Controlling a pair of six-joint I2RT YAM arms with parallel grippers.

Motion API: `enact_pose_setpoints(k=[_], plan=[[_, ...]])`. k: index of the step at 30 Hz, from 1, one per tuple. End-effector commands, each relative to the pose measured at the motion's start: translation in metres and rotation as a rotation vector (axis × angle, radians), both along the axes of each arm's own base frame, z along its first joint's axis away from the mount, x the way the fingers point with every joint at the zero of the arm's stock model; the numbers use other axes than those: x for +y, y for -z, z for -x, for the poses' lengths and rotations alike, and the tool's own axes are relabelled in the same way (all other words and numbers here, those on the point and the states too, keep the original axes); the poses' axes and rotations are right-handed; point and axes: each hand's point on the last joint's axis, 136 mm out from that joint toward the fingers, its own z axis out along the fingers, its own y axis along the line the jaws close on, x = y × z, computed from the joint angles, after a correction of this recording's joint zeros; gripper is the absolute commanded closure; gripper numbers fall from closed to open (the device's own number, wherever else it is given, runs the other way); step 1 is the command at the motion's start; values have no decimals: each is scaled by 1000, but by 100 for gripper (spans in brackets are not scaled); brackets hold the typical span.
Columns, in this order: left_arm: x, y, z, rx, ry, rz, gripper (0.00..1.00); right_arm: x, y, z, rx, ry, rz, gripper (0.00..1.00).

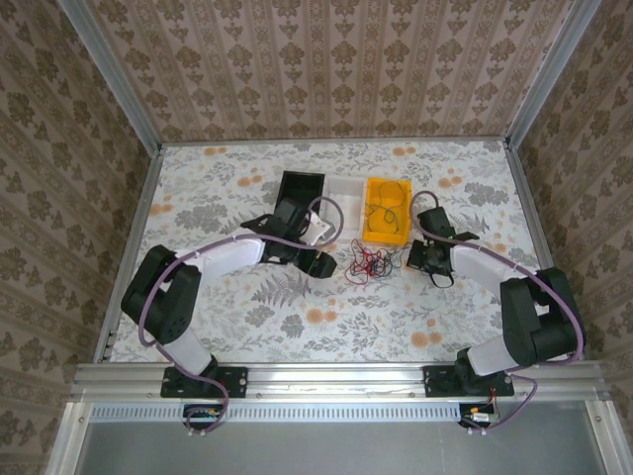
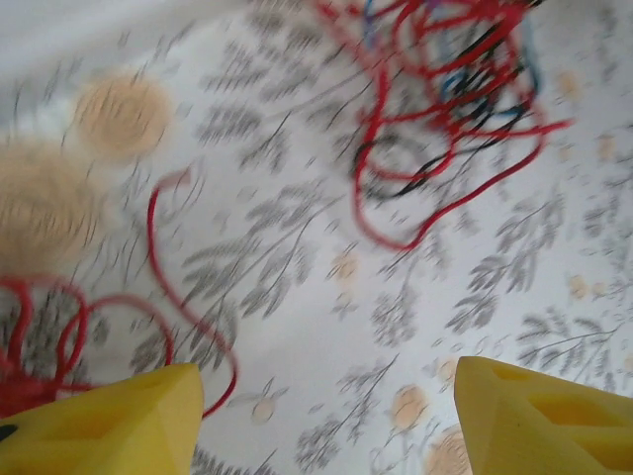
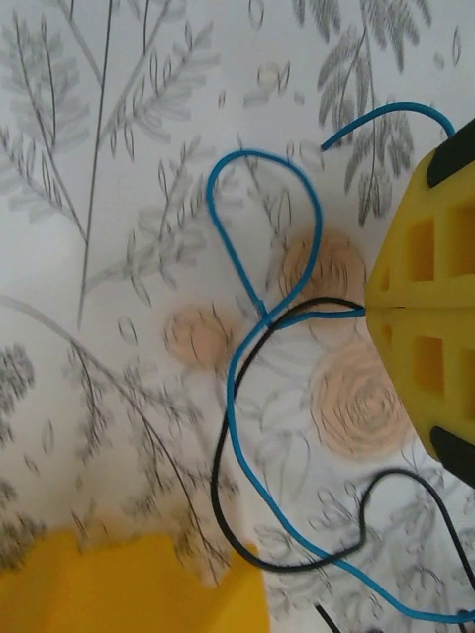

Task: Untangle the cables

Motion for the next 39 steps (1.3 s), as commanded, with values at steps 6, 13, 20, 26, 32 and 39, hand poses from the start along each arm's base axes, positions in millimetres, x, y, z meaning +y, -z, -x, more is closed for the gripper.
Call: enact_pose_setpoints(k=[6, 13, 20, 26, 32, 39], plan=[[-54, -6, -7, 15, 195, 18, 21, 38, -6, -10, -41, -125, -120, 100], [-79, 6, -6, 122, 293, -21, 21, 35, -7, -10, -40, -120, -100, 100], [-94, 26, -11, 152, 322, -90, 17, 32, -6, -9, -43, -123, -79, 100], [-110, 45, -16, 118, 312, -150, 39, 33, -14, -11, -60, -138, -80, 100], [-103, 54, -24, 87, 250, -188, 100, 21, -20, -10, -81, -85, -49, 100], [-50, 41, -17, 61, 147, -240, 100, -24, -32, -8, -125, 102, 5, 100]])
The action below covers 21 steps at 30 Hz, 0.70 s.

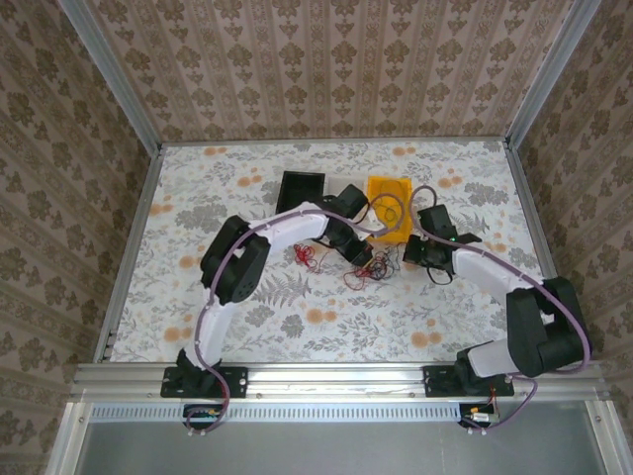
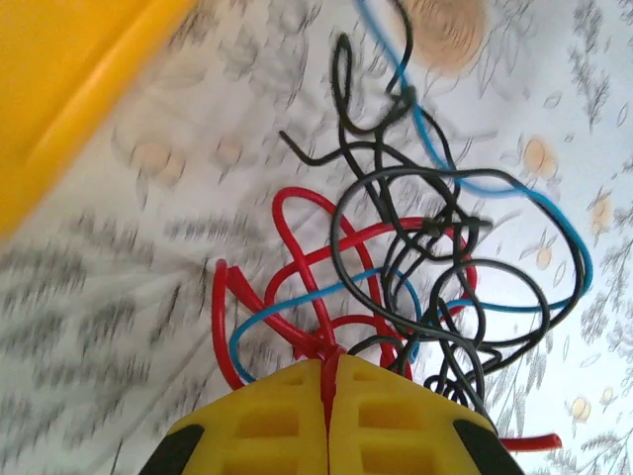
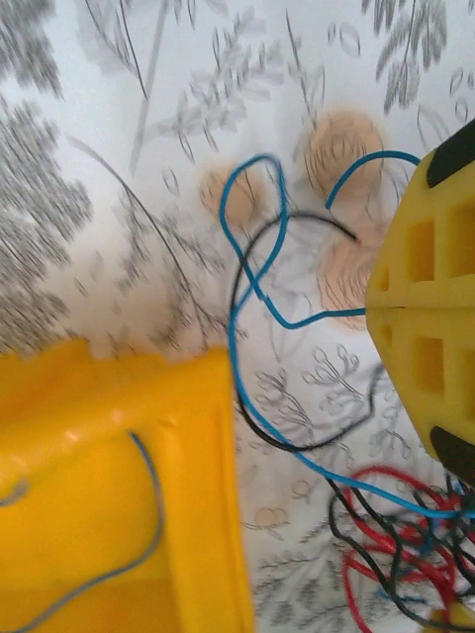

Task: Untangle the cables

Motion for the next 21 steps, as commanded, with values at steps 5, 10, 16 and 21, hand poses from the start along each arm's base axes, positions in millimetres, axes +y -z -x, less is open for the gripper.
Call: enact_pose_setpoints(k=[5, 10, 16, 21], plan=[[110, 4, 0, -34, -231, -190, 100, -59, -10, 8, -6, 202, 92, 100], [174, 18, -2, -23, -402, -300, 100, -92, -16, 8, 12, 303, 120, 100], [201, 21, -15, -47, -510, -356, 100, -132, -21, 18, 41, 442, 142, 100], [218, 22, -29, -69, -596, -407, 100, -170, -27, 38, 47, 596, 150, 100]])
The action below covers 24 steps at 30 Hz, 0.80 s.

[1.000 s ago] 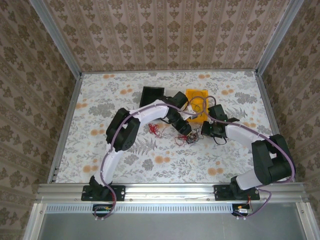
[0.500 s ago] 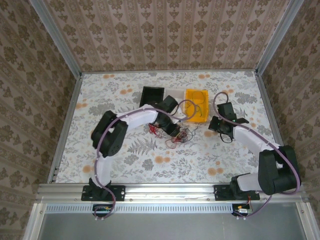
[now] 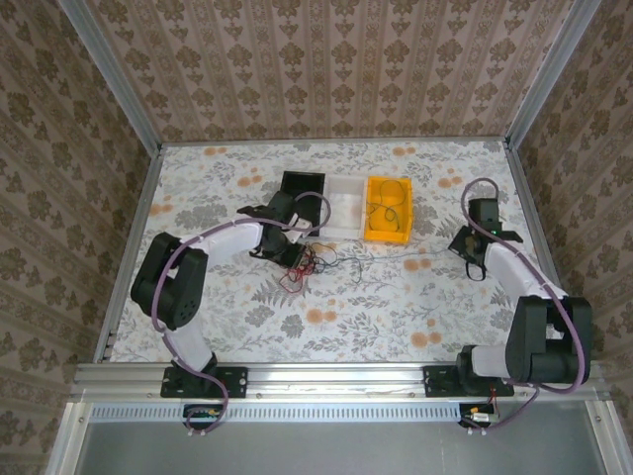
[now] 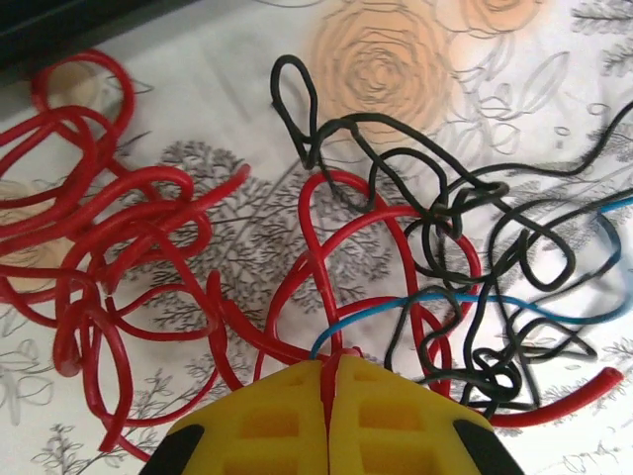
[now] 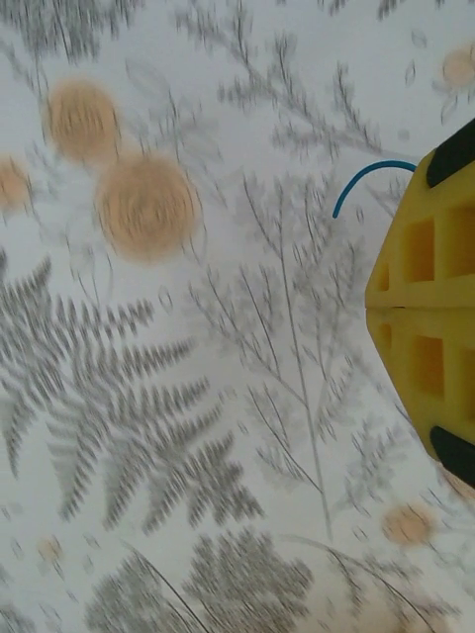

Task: Untangle the cables

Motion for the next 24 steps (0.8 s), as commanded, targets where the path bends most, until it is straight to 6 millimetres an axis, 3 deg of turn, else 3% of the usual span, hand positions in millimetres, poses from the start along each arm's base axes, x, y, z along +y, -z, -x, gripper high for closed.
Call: enact_pose_setpoints(k=[1, 7, 14, 18, 22, 24], plan=[[40, 14, -5, 14, -124, -147, 100, -31, -15, 19, -2, 140, 37, 100], [65, 14, -4, 37, -192, -167, 100, -69, -24, 40, -42, 310, 11, 100], [95, 15, -1, 55, -262, -228, 100, -85, -32, 45, -96, 393, -13, 100], [68, 14, 1, 71, -197, -113, 100, -57, -40, 18, -187, 270, -65, 100], [20, 4, 3, 33, -78, 38, 100, -8, -95, -12, -337, 58, 49, 100], [9, 5, 1, 11, -56, 45, 100, 22, -126, -21, -415, -39, 81, 100]])
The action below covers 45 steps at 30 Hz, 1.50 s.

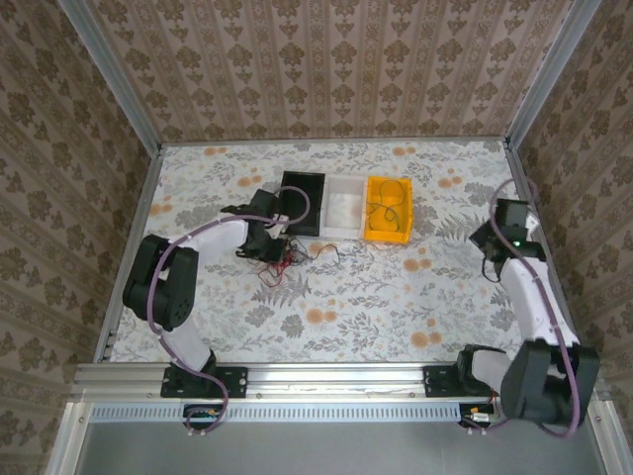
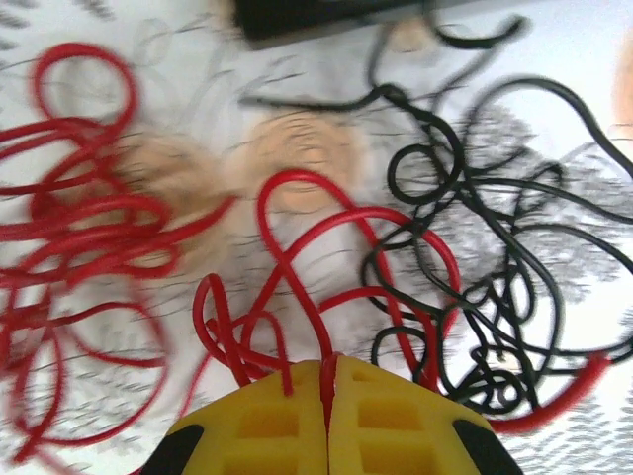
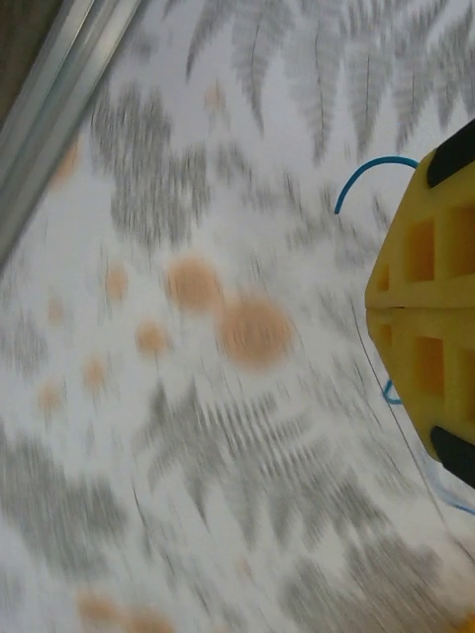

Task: Untangle the cables

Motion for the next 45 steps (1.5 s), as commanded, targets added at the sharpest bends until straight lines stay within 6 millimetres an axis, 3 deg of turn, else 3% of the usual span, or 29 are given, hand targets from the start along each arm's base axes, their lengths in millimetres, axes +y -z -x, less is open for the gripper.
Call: enact_pose_setpoints(k=[1, 4, 7, 14, 17, 20, 22, 25, 32, 39, 45], plan=[[-29, 4, 12, 14, 87, 66, 100, 33, -71, -21, -196, -111, 94, 100], [-32, 16, 12, 48, 71, 41, 100, 63, -122, -31, -312, -203, 119, 100], [-31, 25, 13, 64, 69, 10, 100, 78, -182, -39, -441, -263, 147, 100], [-19, 43, 20, 110, 45, -62, 100, 78, -337, -30, -784, -285, 290, 100], [-17, 49, 23, 126, 31, -72, 100, 77, -382, -20, -888, -288, 342, 100], [-15, 54, 24, 138, 23, -80, 100, 75, -410, -11, -961, -273, 382, 99], [-15, 57, 26, 145, 23, -81, 100, 75, -420, -10, -983, -271, 391, 99], [-21, 55, 26, 145, 34, -60, 100, 83, -420, -21, -980, -315, 371, 99], [-55, 33, 27, 97, 127, 72, 100, 109, -391, -59, -908, -443, 291, 99], [-60, 30, 27, 92, 130, 75, 100, 115, -371, -84, -850, -470, 279, 98], [-59, 32, 28, 92, 124, 73, 100, 131, -329, -110, -778, -533, 189, 98]])
